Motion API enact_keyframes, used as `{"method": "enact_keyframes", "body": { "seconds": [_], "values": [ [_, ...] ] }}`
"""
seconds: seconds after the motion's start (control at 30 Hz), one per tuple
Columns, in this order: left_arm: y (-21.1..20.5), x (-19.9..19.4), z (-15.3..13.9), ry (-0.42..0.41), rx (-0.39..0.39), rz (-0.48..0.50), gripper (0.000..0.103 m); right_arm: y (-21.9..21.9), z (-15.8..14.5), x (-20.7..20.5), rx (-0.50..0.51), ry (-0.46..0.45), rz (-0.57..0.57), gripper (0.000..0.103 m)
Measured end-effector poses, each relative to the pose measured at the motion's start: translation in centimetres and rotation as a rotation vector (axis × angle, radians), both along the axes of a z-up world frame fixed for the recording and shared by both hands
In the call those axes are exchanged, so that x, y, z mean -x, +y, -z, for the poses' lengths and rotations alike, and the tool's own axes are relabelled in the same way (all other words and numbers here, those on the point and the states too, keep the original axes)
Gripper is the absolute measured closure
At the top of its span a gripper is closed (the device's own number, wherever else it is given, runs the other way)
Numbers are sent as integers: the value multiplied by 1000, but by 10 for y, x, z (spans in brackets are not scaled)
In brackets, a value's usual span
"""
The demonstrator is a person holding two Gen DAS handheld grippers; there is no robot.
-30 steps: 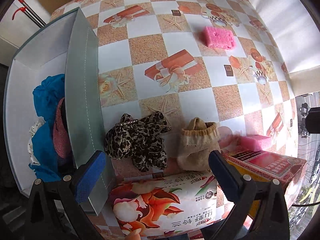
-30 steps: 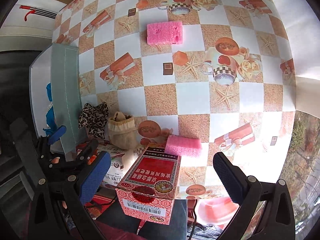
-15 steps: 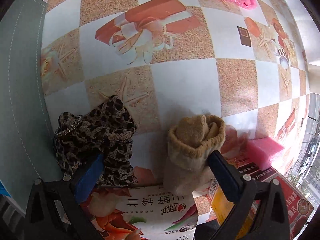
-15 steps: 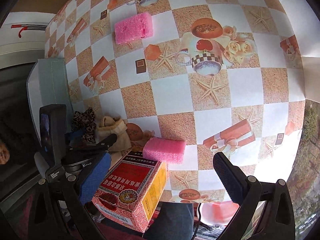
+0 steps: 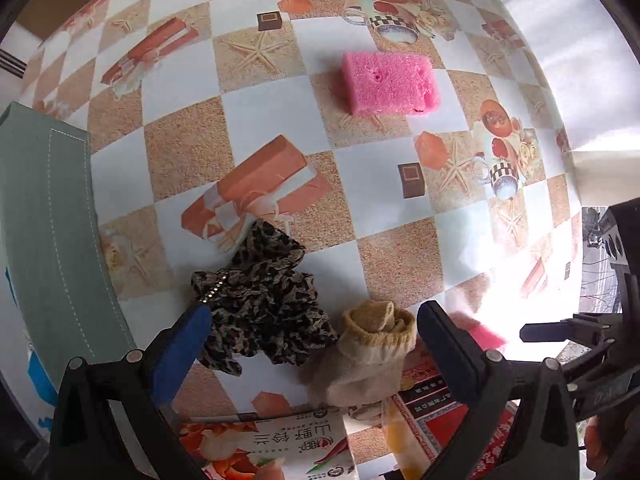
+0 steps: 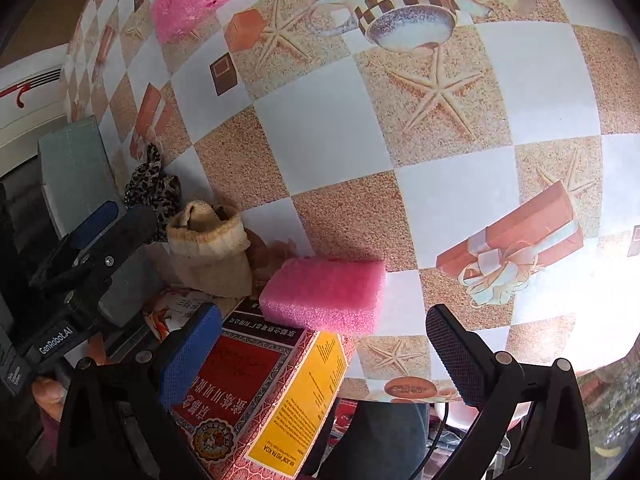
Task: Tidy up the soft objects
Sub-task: 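Grasp the leopard-print scrunchie with the left tool while the right tool grasps a pink foam sponge, then carry the leopard scrunchie and pink sponge with both tools over the white box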
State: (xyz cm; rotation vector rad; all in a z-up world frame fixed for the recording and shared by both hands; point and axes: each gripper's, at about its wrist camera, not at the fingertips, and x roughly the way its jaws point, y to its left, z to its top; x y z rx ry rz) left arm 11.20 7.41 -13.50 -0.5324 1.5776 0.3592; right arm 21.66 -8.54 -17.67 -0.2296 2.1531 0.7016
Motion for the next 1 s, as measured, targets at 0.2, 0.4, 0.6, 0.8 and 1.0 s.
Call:
{"method": "enact_keyframes", "body": {
  "seconds": [0.2,0.4,0.6,0.8,1.0],
  "values": [
    [21,33,30,115,-24,-34,0,16,25,16,54,38,-76,0],
    [28,37,50,132,-34,-39,0,18,35,29,91,37,-111,0],
    [35,29,53,147,-41,-51,13,7,31,31,59,45,-65,27],
    [45,18,41,94,-28,-51,71,-8,15,21,13,-49,-16,27],
    [51,36,9,34,-95,-78,76,-19,-27,4,-57,-237,14,27]
  ]
}}
